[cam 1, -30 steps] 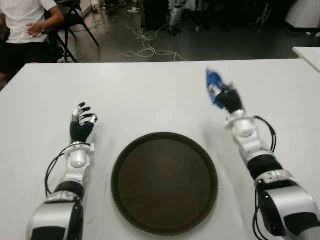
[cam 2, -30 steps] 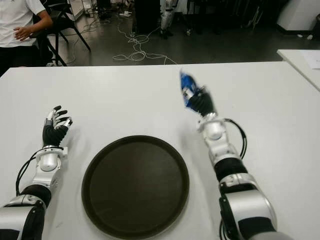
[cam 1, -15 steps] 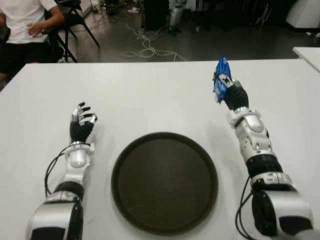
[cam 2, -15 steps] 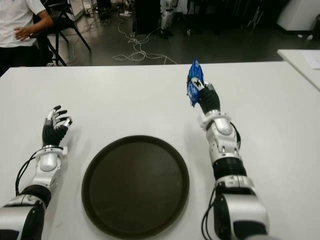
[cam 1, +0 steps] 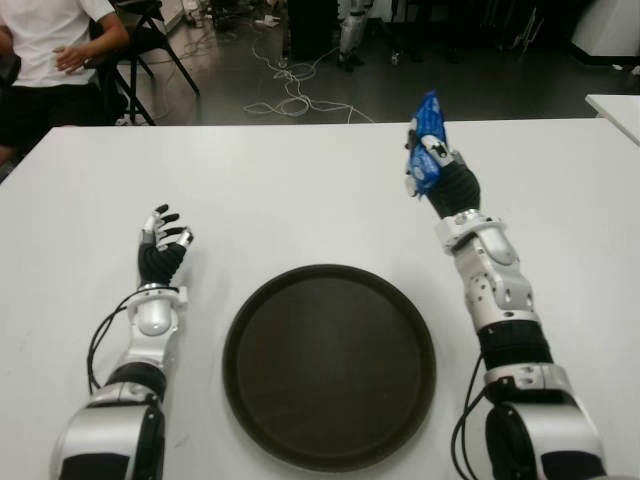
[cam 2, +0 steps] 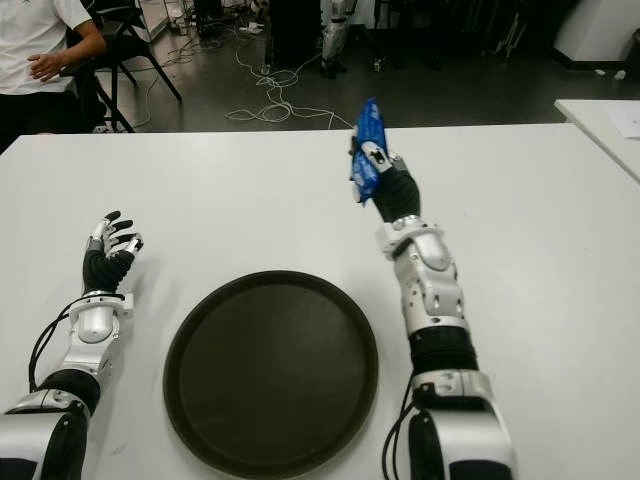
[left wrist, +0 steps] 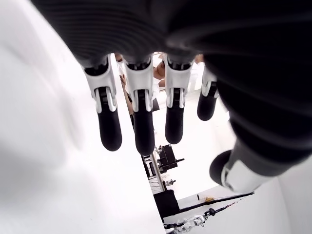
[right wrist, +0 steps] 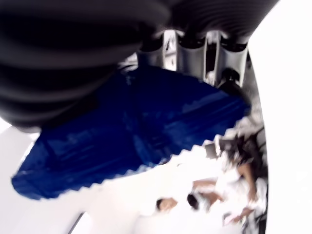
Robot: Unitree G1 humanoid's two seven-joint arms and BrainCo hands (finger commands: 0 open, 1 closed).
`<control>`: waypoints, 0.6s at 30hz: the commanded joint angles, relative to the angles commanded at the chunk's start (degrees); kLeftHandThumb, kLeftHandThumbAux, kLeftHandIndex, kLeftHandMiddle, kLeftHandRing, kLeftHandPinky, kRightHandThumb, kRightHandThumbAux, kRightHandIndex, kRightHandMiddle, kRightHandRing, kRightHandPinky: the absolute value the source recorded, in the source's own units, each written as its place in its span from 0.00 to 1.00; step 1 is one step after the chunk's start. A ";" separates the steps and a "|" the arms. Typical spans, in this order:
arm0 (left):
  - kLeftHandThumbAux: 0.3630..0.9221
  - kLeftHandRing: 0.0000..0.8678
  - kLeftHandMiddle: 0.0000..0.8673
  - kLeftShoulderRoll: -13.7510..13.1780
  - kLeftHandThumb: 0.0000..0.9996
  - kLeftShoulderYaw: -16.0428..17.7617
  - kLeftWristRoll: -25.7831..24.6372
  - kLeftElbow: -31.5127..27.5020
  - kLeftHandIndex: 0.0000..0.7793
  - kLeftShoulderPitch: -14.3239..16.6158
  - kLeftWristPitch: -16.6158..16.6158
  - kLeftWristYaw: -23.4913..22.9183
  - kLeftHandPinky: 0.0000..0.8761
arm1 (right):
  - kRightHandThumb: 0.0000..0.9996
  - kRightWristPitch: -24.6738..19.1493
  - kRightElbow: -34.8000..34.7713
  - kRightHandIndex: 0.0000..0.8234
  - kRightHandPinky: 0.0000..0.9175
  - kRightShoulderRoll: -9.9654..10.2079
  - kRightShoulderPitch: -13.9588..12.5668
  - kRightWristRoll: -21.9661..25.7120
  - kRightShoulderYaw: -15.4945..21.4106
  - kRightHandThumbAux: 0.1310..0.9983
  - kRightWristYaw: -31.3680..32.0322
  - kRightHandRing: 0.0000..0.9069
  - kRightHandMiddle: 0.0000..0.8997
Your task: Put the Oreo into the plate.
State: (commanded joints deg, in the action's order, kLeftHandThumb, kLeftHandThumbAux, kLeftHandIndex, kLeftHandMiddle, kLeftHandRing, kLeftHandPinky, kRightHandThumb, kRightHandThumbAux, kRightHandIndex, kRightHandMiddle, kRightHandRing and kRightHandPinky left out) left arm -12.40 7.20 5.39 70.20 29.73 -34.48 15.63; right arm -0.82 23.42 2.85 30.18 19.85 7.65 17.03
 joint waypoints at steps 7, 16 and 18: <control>0.55 0.30 0.27 -0.33 0.31 0.49 -0.19 0.49 0.20 0.24 0.70 -0.69 0.35 | 0.71 -0.41 -1.44 0.54 0.89 1.07 -0.83 -0.99 -1.18 0.67 0.23 0.90 0.91; 0.50 0.30 0.27 -0.41 0.31 0.61 0.18 0.61 0.20 0.23 0.70 -0.42 0.36 | 0.71 -2.64 -2.11 0.54 0.89 0.30 -1.03 -2.66 -2.77 0.67 0.03 0.89 0.90; 0.51 0.31 0.27 -0.43 0.31 0.54 0.29 0.61 0.20 0.21 0.64 -0.33 0.36 | 0.71 -3.31 -2.20 0.54 0.89 -0.08 -1.01 -3.17 -3.20 0.67 -0.09 0.89 0.90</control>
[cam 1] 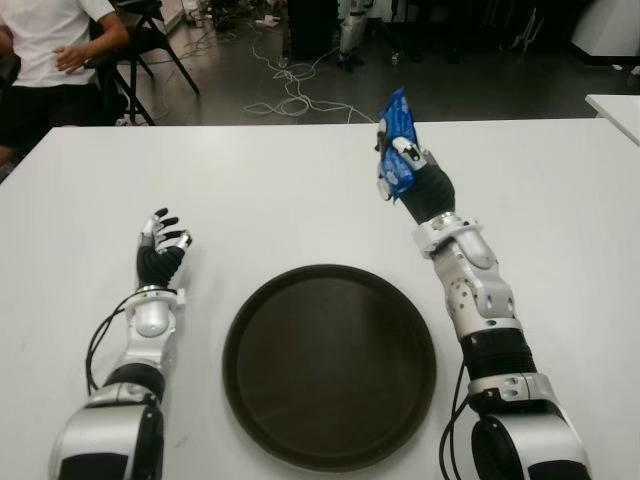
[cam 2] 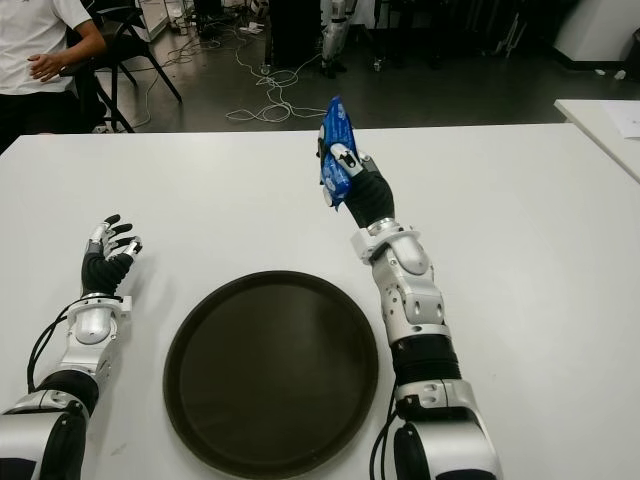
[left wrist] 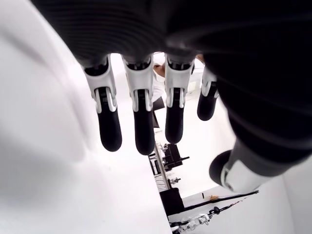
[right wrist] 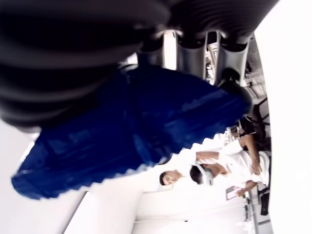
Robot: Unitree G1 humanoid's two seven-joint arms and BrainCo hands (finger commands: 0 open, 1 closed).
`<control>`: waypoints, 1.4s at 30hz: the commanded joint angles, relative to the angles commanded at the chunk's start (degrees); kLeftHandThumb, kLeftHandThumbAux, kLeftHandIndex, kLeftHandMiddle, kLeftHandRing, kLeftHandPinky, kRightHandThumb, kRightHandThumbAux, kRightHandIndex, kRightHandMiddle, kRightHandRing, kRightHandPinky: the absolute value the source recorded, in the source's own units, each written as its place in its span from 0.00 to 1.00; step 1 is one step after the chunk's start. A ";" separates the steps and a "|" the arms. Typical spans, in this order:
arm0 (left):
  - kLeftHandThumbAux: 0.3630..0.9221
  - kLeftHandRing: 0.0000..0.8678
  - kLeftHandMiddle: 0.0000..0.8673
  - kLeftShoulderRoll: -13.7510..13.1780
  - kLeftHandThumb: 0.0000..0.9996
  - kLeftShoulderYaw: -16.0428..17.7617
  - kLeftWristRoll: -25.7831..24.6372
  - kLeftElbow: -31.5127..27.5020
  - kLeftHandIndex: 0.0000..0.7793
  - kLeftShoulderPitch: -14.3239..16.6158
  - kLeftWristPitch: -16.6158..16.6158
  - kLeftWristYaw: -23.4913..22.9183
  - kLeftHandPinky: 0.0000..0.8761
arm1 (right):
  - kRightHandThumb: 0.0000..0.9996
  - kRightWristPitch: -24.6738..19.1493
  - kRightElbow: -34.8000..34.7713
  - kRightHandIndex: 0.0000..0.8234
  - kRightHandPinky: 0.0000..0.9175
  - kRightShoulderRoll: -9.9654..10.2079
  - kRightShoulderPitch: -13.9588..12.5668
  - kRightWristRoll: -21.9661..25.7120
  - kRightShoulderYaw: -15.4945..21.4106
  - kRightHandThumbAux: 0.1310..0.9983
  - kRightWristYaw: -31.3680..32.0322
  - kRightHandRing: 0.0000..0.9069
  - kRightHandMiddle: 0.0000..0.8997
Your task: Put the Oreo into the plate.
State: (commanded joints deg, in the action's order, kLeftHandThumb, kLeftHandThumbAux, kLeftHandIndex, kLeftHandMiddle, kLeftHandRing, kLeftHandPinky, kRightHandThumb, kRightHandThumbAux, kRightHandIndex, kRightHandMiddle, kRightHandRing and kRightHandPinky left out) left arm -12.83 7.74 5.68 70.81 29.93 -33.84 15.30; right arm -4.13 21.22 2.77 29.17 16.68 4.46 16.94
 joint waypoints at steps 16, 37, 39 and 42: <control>0.53 0.30 0.27 0.25 0.31 0.00 0.20 0.40 0.20 0.21 0.04 0.71 0.35 | 0.71 -4.58 0.41 0.54 0.87 -4.10 0.02 -6.97 -5.18 0.67 0.54 0.88 0.89; 0.50 0.31 0.27 0.24 0.31 -0.34 0.41 0.48 0.20 0.55 0.14 0.48 0.35 | 0.71 -2.34 -0.76 0.54 0.89 -13.27 -1.69 -26.29 -19.45 0.67 3.92 0.90 0.91; 0.51 0.31 0.27 0.23 0.31 -0.44 0.51 0.44 0.20 0.50 0.03 0.52 0.35 | 0.71 -1.69 -0.92 0.54 0.89 -14.02 -1.85 -28.23 -20.76 0.67 3.92 0.90 0.91; 0.52 0.31 0.27 0.23 0.32 -0.51 0.53 0.40 0.19 0.47 -0.05 0.51 0.36 | 0.71 -1.37 -1.11 0.54 0.88 -14.48 -1.94 -29.59 -21.59 0.67 3.97 0.90 0.91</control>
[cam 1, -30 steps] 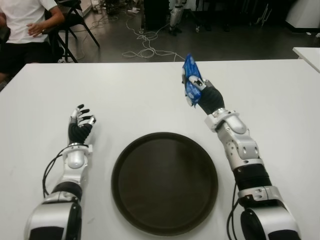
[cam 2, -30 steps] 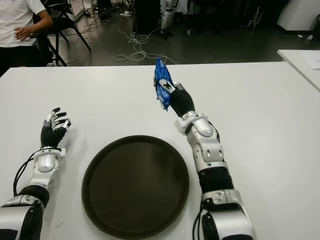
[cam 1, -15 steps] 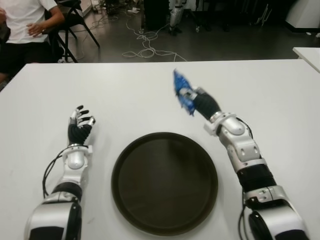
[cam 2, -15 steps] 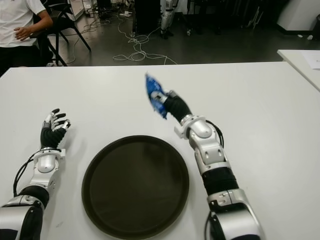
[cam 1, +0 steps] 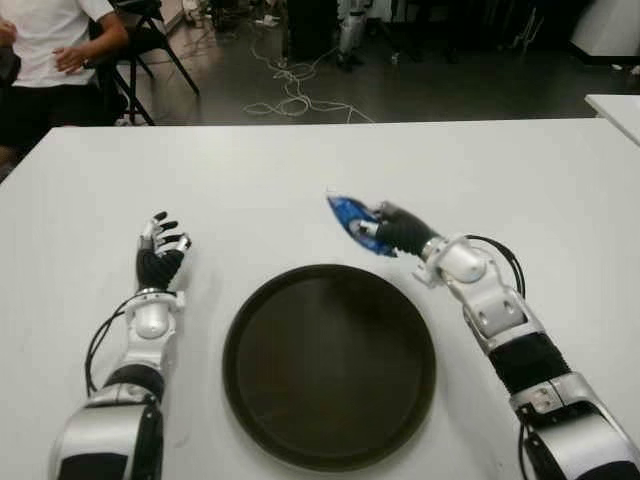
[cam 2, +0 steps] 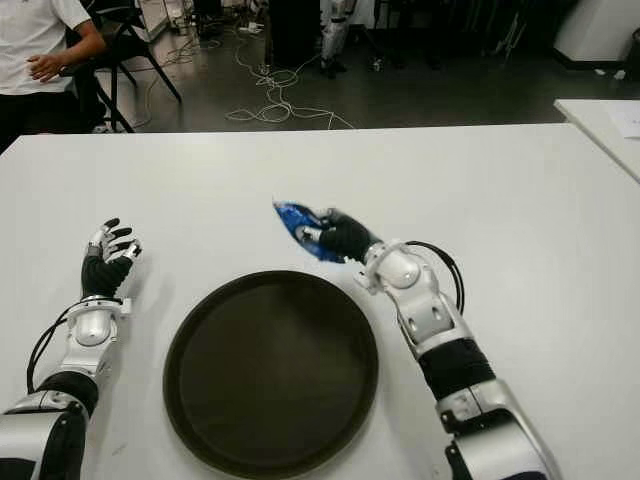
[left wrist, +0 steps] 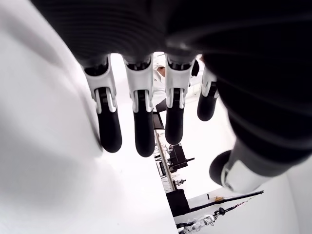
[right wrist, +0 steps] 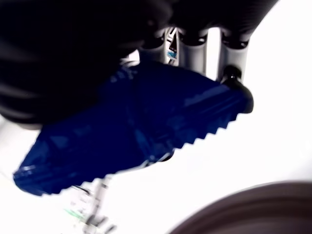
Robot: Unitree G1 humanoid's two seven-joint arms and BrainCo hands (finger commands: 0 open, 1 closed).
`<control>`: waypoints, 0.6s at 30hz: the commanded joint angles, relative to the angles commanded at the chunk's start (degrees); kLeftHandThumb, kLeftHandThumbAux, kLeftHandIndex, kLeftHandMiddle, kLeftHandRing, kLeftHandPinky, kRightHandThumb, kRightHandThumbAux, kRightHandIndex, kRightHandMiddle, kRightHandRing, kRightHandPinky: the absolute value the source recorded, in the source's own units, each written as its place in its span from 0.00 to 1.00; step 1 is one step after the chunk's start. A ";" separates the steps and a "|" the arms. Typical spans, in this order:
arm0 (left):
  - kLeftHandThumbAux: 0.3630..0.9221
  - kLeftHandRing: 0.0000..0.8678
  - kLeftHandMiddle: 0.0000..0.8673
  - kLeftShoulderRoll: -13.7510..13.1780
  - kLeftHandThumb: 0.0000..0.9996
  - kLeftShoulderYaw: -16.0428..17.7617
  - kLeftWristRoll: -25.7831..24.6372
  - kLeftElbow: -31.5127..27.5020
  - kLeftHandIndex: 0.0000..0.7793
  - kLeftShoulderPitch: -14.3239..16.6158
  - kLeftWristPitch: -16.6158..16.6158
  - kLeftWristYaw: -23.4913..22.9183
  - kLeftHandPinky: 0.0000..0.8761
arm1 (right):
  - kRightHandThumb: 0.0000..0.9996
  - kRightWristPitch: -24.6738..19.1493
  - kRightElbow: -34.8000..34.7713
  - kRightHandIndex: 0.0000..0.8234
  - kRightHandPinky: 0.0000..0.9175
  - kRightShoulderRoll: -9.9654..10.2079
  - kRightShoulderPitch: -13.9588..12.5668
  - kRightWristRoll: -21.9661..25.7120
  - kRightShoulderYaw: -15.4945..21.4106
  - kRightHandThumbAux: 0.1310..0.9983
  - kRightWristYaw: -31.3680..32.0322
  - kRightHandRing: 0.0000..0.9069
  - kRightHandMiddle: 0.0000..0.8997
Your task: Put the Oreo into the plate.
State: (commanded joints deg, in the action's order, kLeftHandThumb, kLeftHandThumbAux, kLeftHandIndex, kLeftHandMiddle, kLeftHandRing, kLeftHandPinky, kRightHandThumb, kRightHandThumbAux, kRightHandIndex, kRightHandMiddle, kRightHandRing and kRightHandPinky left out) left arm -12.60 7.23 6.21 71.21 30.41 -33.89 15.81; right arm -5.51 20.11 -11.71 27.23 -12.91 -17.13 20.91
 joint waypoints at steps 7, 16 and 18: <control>0.51 0.31 0.27 0.18 0.33 -0.04 -0.07 -0.22 0.20 -0.05 -0.21 0.13 0.35 | 0.71 0.02 -0.90 0.54 0.88 -0.83 -0.23 -2.55 -1.56 0.67 0.35 0.90 0.90; 0.50 0.31 0.27 0.47 0.32 0.18 -0.49 -0.46 0.19 -0.09 -0.07 -0.07 0.36 | 0.71 -0.18 -1.93 0.54 0.87 -1.40 -0.67 -4.91 -3.57 0.68 1.60 0.89 0.89; 0.50 0.31 0.27 0.53 0.32 0.09 -0.37 -0.58 0.20 -0.14 -0.19 0.15 0.36 | 0.71 -0.17 -1.92 0.54 0.87 -1.33 -0.87 -5.41 -4.16 0.68 1.86 0.89 0.90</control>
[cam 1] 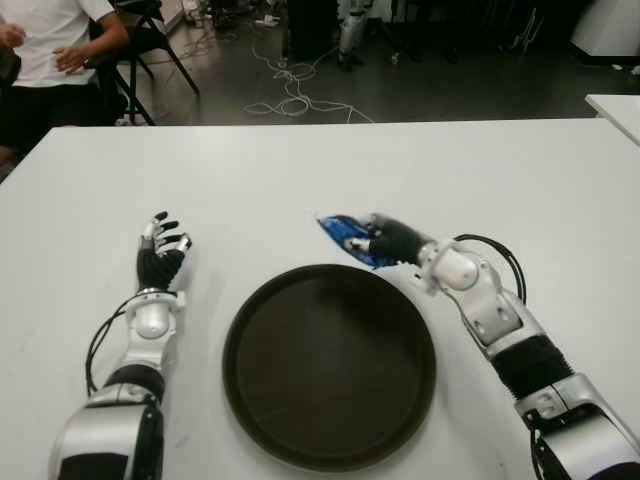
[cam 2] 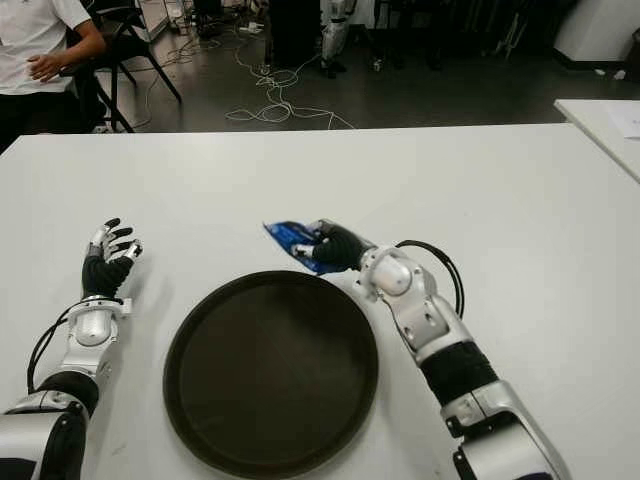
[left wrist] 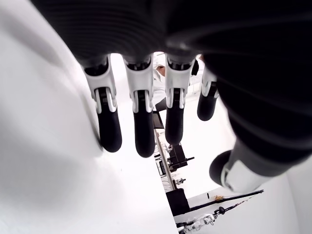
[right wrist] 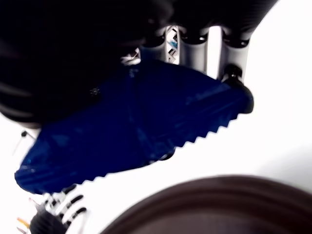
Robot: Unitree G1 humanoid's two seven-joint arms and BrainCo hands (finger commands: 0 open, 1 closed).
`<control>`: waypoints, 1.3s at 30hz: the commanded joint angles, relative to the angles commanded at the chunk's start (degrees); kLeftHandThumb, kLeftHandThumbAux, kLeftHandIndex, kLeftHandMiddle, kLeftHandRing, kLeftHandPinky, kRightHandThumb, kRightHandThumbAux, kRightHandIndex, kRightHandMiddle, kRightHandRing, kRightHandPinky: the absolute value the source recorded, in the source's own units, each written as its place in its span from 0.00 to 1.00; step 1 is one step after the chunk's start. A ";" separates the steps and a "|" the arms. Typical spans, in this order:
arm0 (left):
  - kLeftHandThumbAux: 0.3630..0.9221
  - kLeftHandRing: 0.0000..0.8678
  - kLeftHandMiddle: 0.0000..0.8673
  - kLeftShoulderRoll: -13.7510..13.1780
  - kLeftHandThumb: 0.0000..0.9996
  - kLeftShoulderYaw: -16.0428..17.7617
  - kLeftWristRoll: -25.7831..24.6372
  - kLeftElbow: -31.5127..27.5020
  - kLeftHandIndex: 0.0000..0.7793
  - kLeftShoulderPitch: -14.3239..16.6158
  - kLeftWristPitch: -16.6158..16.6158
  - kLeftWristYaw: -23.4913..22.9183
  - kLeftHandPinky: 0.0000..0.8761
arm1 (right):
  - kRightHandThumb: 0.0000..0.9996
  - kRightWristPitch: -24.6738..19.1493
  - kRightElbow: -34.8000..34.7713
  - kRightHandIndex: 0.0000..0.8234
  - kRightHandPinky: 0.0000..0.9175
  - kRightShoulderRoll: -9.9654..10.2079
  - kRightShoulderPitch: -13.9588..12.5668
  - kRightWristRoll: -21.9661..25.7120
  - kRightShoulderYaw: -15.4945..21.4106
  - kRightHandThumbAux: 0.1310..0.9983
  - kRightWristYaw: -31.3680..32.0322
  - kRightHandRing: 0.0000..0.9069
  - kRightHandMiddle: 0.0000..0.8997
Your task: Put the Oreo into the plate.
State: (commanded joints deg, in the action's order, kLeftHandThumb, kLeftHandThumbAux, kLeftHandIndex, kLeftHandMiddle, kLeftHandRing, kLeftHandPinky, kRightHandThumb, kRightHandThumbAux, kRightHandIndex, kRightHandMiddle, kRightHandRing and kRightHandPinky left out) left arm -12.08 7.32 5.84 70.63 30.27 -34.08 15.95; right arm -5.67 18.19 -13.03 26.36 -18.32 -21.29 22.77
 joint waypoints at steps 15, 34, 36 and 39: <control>0.49 0.31 0.27 0.08 0.33 -0.31 0.35 -0.33 0.19 0.03 0.07 0.66 0.35 | 0.71 -0.38 0.51 0.54 0.89 -0.28 -0.46 -0.91 -2.44 0.68 3.64 0.91 0.91; 0.48 0.32 0.28 0.16 0.32 -0.51 0.38 -0.43 0.20 -0.01 -0.34 0.27 0.35 | 0.71 -1.27 -6.91 0.54 0.87 -0.97 -1.66 -0.36 -4.90 0.68 10.80 0.90 0.90; 0.48 0.32 0.28 0.15 0.32 -0.56 0.38 -0.42 0.20 -0.01 -0.36 0.31 0.36 | 0.71 -1.00 -7.26 0.54 0.87 -1.06 -1.80 -0.22 -4.82 0.67 11.19 0.90 0.90; 0.49 0.32 0.28 0.10 0.32 -0.60 0.37 -0.39 0.20 0.01 -0.37 0.37 0.36 | 0.71 -0.35 -7.74 0.53 0.88 -1.30 -1.89 -0.06 -4.84 0.67 11.80 0.90 0.90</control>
State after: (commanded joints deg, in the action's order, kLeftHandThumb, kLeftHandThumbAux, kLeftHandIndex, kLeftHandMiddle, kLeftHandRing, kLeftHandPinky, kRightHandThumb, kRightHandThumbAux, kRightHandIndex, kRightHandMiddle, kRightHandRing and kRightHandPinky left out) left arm -11.98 6.72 6.21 70.23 30.28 -34.45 16.33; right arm -6.03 10.45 -14.33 24.47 -18.38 -26.13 34.58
